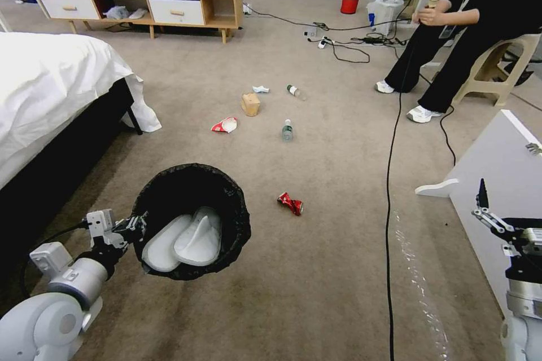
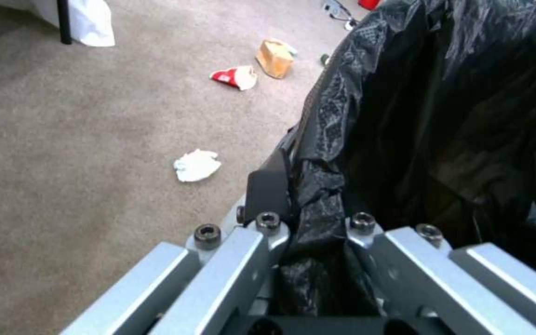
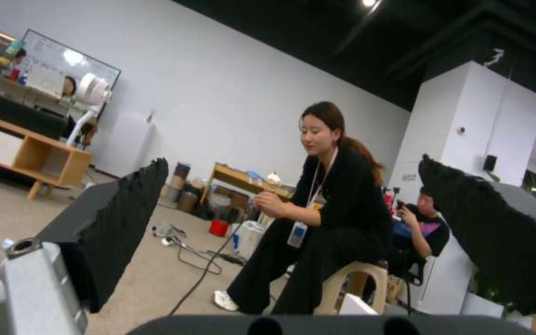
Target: Pick up the trash bin, then pick up the garbage from the floor and place it into the trash bin.
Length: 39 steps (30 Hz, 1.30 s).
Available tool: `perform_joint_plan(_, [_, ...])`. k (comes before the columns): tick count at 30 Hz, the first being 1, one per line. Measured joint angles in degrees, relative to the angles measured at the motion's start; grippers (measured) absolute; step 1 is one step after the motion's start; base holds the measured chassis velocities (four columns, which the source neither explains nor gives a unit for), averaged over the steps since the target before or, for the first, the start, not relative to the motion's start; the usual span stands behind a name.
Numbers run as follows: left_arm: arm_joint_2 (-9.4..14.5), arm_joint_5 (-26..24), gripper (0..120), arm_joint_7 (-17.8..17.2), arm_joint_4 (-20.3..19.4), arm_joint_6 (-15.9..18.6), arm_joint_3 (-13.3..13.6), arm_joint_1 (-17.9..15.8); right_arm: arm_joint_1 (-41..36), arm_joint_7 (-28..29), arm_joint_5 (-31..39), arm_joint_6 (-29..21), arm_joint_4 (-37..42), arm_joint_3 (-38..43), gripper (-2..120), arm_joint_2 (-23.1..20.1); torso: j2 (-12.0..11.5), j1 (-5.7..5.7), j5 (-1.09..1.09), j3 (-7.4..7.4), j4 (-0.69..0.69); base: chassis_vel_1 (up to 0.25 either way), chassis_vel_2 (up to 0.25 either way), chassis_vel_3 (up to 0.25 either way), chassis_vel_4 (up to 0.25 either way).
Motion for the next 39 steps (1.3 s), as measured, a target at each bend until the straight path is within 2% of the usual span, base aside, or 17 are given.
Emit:
perform_joint_plan(20, [-0.3, 0.0, 4, 0.0, -0.8, -0.6, 0.7, -0.2, -0.1, 0.5, -0.8, -0.4, 0.4, 0.5, 100, -0.1, 0.0, 0.0, 0.0, 0.0, 0.0, 0.0, 0.0, 0.0, 0.0])
perform_joint_plan(29, [-0.3, 0.3, 4, 0.4, -1.3, -1.3, 0.9, -0.7, -1.0, 4.4, -1.5, -5.7, 1.8, -0.6, 100, -0.3, 0.0, 0.0, 0.0, 0.0, 0.0, 0.0, 0.0, 0.0, 0.0])
perform_joint_plan(39, [-0.3, 0.4, 4, 0.4, -1.5, -1.3, 1.1, -0.8, -1.5, 5.1, -1.4, -6.7, 2.3, -0.6, 100, -0.4, 0.0, 0.0, 0.0, 0.0, 0.0, 0.0, 0.0, 0.0, 0.0])
